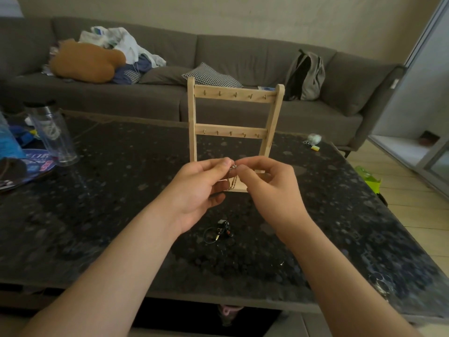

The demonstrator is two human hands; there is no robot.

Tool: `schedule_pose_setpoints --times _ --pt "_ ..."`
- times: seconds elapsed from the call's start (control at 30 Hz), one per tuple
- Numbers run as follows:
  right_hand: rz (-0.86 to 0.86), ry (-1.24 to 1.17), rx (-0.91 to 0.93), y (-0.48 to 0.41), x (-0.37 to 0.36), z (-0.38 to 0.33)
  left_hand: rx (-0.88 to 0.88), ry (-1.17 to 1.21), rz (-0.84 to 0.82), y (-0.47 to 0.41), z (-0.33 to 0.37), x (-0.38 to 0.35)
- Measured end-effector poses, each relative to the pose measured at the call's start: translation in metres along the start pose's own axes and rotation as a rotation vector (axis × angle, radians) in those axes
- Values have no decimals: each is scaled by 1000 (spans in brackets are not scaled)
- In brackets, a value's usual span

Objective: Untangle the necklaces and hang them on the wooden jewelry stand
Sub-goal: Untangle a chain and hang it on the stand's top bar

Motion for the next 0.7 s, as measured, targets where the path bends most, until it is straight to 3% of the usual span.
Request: schedule_pose_setpoints --times 0.4,0.7 --pt "8 158 33 -6 4 11 -116 -227 10 3 4 5" --pt "48 519 183 -3 4 8 -173 -332 63 6 6 5"
Point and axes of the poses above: each hand's wrist, its own y-axis away from the middle knuckle, its own x-axis out of the back of the hand, z = x × y, the point moved 1 cm from there along -y, towards the middle knuckle, and after that the axes turned 2 degrees about -z, right-handed, at the moved point
